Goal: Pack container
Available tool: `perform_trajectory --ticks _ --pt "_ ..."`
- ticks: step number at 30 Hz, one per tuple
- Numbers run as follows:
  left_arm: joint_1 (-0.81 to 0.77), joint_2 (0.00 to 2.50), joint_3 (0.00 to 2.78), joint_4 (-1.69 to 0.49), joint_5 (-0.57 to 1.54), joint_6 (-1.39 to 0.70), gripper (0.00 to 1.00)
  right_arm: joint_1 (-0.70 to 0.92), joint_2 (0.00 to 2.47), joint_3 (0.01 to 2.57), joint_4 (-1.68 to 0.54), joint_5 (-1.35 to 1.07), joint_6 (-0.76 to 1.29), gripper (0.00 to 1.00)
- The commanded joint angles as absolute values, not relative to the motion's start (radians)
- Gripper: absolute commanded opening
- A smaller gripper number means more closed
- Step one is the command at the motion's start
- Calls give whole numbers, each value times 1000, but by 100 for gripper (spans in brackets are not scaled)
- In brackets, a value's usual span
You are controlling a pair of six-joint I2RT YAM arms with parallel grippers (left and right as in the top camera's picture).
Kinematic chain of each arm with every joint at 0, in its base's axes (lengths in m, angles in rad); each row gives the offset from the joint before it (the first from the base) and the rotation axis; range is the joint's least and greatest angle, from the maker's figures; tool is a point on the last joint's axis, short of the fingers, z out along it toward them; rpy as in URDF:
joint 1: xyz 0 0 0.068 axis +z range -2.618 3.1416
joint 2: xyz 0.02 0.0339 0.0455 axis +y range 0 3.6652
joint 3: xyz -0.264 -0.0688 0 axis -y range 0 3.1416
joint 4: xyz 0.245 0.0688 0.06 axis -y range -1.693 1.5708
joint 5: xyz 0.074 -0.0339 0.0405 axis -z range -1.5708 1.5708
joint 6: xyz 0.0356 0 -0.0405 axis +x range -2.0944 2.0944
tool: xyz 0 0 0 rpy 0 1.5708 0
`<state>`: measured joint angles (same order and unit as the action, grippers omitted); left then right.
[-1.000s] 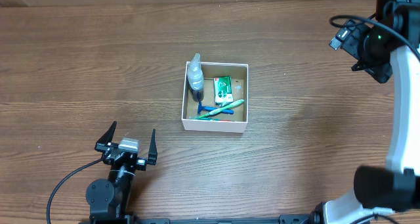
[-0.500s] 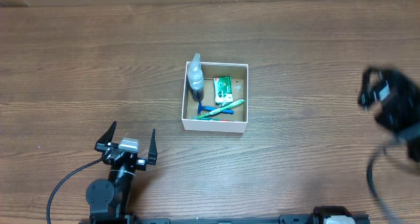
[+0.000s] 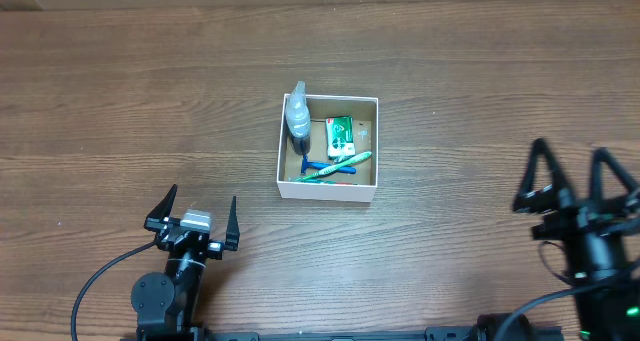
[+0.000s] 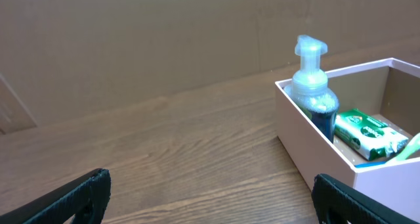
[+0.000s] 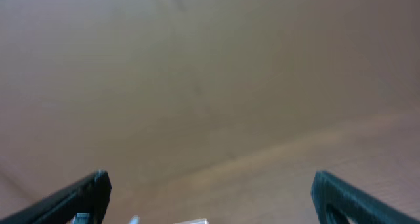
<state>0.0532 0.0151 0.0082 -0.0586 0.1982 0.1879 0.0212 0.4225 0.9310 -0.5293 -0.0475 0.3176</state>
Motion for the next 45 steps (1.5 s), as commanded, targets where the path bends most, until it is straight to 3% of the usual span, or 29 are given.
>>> perform_trajectory --ticks 1,13,29,35,45 --pt "59 4 5 -58 192 202 100 21 307 693 -373 -218 167 100" --pt "59 4 5 -58 192 202 100 -19 15 183 49 -237 149 100" --pt "59 4 5 -58 192 202 100 -24 3 6 39 -170 148 100" --pt "59 4 5 -58 192 202 100 -23 3 8 -69 -173 89 100" --pt "59 4 5 -58 192 202 100 -24 3 8 -69 -170 55 100"
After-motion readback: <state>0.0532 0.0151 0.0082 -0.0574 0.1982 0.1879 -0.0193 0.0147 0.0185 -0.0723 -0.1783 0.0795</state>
